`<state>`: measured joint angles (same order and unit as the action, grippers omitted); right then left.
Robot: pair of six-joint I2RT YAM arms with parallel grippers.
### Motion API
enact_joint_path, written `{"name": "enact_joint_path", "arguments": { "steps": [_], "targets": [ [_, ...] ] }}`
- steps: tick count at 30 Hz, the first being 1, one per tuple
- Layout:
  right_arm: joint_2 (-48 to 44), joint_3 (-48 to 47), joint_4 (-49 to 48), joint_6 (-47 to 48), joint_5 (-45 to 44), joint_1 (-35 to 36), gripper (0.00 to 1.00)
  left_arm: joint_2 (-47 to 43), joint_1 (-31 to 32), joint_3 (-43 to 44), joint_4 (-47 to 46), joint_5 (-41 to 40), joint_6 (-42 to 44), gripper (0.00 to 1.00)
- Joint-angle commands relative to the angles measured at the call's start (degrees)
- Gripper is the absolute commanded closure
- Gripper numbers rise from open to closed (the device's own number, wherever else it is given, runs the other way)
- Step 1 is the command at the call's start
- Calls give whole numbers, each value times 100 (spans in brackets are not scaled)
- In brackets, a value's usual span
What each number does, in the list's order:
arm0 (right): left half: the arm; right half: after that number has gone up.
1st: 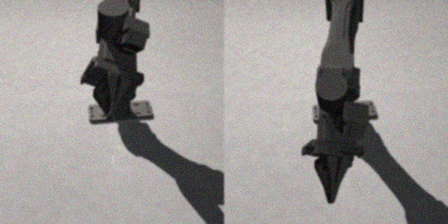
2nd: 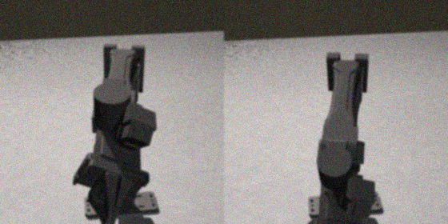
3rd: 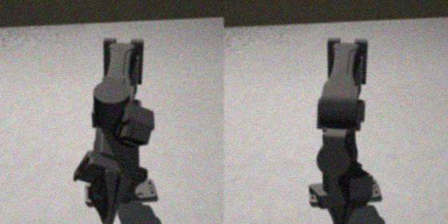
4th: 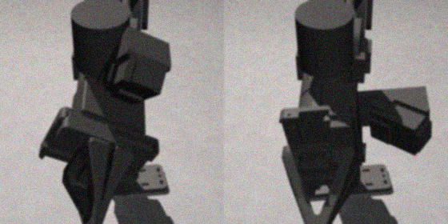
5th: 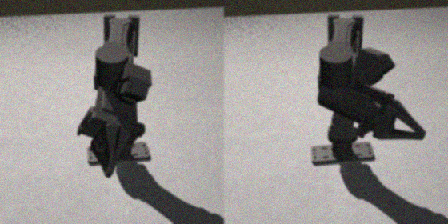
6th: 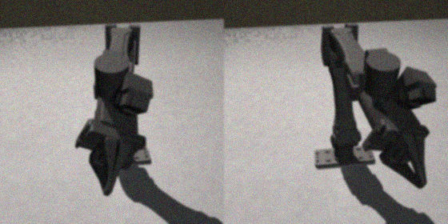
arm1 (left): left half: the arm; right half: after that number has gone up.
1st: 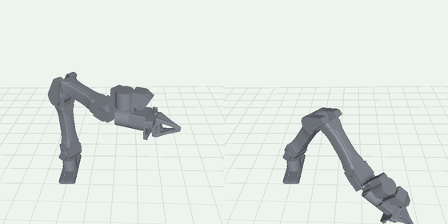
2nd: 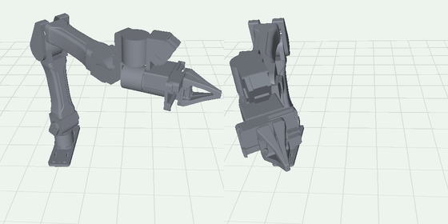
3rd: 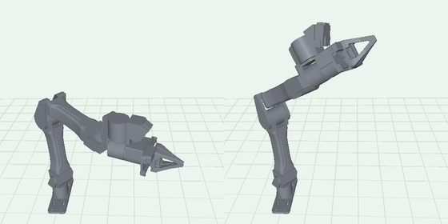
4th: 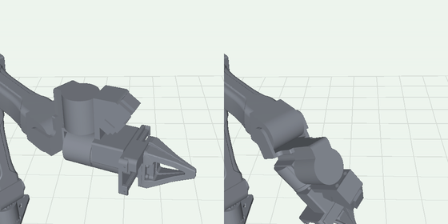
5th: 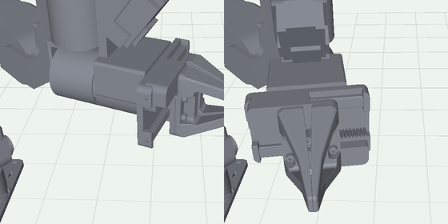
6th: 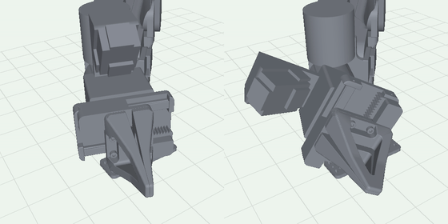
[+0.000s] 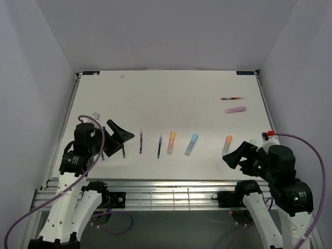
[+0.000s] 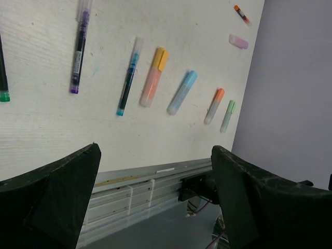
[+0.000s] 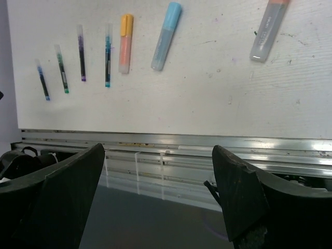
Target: Open the pen caps
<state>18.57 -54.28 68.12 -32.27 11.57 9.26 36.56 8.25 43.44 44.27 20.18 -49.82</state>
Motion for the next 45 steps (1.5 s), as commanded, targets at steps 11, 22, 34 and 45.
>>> {"name": "enact_joint_path", "arguments": {
  "steps": [11,22,34,45],
  "targets": [
    [727,699,-167,169,-289,32,10,-1124,-34,-529,598,-814,-1354,2],
    [1544,498,316,616,-156,32,10,-150,-34,235,1418,80,-458,2],
    [3335,24,-333,977,-515,15,10,596,-34,867,1584,64,-99,2],
    [5137,-671,-1054,1012,-824,-521,3,1722,-34,1693,1787,-112,973,15]
  ]
}}
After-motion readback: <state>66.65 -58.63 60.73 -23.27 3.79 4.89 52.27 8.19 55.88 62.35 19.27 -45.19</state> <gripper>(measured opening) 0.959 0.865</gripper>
